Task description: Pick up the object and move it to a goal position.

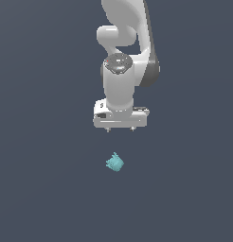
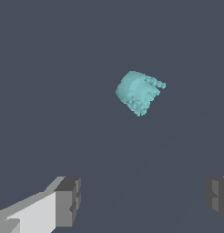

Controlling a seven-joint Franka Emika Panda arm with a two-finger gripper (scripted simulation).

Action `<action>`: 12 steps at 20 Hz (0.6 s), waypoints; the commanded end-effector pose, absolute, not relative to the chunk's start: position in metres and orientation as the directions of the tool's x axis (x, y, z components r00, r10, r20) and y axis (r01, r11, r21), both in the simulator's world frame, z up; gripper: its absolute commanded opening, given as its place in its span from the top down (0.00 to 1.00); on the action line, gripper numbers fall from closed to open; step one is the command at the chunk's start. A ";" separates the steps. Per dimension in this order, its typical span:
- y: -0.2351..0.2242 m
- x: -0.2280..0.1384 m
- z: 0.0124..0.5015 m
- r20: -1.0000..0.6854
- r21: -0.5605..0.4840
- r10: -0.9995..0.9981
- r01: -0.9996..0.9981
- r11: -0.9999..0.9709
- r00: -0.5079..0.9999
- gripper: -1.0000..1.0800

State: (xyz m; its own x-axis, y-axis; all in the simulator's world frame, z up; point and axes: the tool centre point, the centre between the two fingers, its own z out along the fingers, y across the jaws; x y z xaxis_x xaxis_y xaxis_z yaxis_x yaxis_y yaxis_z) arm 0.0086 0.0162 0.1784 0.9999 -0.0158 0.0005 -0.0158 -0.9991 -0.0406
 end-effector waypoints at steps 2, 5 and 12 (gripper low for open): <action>0.015 0.015 0.174 -0.002 -0.040 -0.057 -0.057 -0.998 0.998 0.04; 0.013 0.023 0.168 -0.004 -0.040 -0.108 -0.108 -0.993 0.994 0.04; 0.007 0.048 0.147 -0.010 -0.033 -0.272 -0.273 -0.962 0.962 0.04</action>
